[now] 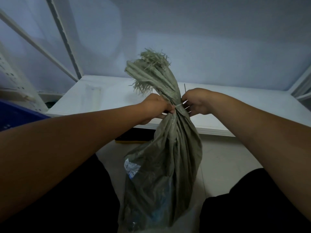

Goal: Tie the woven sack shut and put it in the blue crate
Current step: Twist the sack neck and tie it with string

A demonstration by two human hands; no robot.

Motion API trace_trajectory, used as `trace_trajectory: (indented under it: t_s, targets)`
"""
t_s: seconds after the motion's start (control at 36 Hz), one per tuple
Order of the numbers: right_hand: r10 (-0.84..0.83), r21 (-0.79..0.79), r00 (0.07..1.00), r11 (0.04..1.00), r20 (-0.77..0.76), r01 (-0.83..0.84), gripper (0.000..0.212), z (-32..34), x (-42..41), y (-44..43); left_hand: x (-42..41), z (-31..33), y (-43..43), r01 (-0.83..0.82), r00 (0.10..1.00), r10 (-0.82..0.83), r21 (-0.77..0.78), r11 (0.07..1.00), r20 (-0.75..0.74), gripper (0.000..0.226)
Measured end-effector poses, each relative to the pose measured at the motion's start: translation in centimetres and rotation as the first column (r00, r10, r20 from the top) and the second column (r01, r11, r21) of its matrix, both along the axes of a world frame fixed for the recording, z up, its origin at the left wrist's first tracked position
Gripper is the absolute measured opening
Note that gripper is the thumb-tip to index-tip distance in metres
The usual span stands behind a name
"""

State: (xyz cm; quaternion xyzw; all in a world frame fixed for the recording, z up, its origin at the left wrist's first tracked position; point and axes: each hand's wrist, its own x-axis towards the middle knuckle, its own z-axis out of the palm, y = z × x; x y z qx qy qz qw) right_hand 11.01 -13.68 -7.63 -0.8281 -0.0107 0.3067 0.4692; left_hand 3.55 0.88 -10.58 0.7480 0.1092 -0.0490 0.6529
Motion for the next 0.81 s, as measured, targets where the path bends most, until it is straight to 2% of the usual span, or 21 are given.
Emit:
trace_trajectory:
  t_s: [0.08, 0.19, 0.25, 0.36, 0.44, 0.5, 0.61, 0.72, 0.81]
  targets:
    - [-0.026, 0.030, 1.000, 0.999, -0.004, 0.026, 0.026, -0.5, 0.3, -0.1, 0.0, 0.1, 0.1, -0.002, 1.000, 0.002, -0.002, 1.000, -0.006, 0.027]
    - [-0.028, 0.018, 1.000, 0.999, -0.011, 0.028, 0.029, -1.0, 0.5, -0.2, -0.1, 0.1, 0.2, 0.004, 1.000, -0.004, 0.000, 1.000, -0.012, 0.025]
    - [0.011, 0.003, 1.000, 1.000, 0.003, -0.011, 0.036, -1.1, 0.9, -0.3, 0.0, 0.1, 0.3, 0.004, 1.000, -0.004, 0.012, 1.000, -0.016, 0.021]
    - [0.147, -0.088, 0.989, 0.985, -0.015, -0.148, 0.032, -0.8, 0.9, -0.5, 0.2, 0.0, 0.5, 0.011, 1.000, -0.010, 0.071, 0.997, -0.011, 0.023]
    - [0.177, -0.102, 0.984, 0.979, -0.012, -0.177, 0.034, -1.0, 0.8, -0.5, 0.1, 0.0, 0.2, 0.033, 0.999, -0.035, 0.113, 0.993, 0.012, 0.022]
    - [0.185, -0.088, 0.983, 0.979, -0.019, -0.186, 0.042, -1.2, 0.8, -0.6, 0.0, 0.0, 0.1, 0.050, 0.999, -0.051, 0.121, 0.991, 0.007, 0.021]
    - [0.203, 0.032, 0.975, 0.979, -0.091, -0.201, 0.044, -0.7, 0.0, -0.7, -0.1, -0.1, 0.0, 0.090, 0.996, -0.090, 0.120, 0.989, -0.003, 0.012]
    - [0.181, 0.261, 0.967, 0.957, -0.180, -0.130, 0.031, -0.3, -0.3, -0.9, 0.0, -0.1, 0.2, 0.091, 0.995, -0.094, 0.188, 0.978, 0.011, 0.016]
    - [0.213, 0.266, 0.961, 0.950, -0.176, -0.162, 0.017, -0.3, -0.3, -0.8, 0.2, -0.2, 0.3, 0.049, 0.998, -0.056, 0.219, 0.975, 0.027, 0.015]
